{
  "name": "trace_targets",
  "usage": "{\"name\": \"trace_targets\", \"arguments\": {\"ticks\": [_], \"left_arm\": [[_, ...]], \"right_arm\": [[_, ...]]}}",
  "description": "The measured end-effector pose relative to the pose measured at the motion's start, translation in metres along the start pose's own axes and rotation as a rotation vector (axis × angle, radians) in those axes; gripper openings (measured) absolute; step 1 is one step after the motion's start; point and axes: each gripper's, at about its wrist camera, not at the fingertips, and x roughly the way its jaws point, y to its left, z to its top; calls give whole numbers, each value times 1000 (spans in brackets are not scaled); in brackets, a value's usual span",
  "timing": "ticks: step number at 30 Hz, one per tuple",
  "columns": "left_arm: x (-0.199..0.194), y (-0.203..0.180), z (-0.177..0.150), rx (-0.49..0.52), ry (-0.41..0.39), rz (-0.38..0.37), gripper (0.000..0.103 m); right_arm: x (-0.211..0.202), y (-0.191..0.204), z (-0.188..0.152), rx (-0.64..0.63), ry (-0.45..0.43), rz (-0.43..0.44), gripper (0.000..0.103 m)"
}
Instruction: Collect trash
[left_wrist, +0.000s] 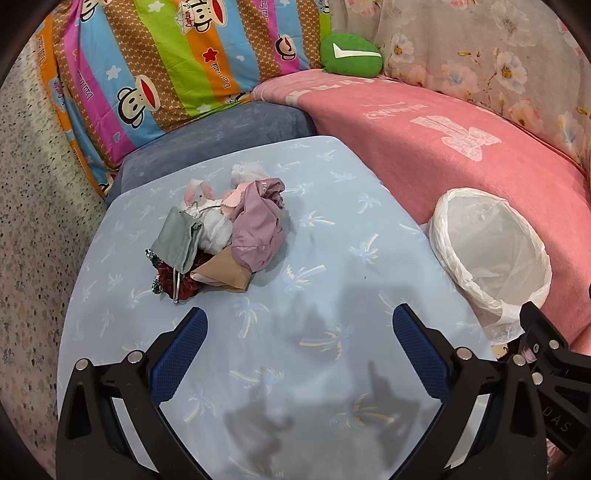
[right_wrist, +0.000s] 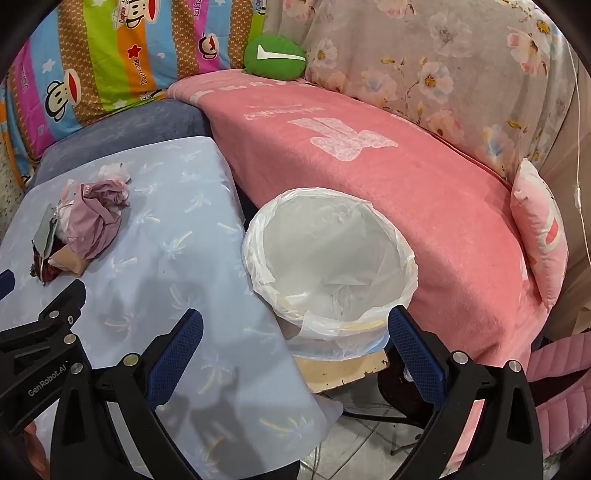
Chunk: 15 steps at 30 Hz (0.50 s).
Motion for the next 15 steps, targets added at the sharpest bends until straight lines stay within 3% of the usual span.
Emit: {"name": "trace_targets", "arguments": {"ticks": [15], "left_arm": [[0,0,0,2,1,1,96]], "right_arm": [[3,3,-3,-2,-2,-6,98]]}}
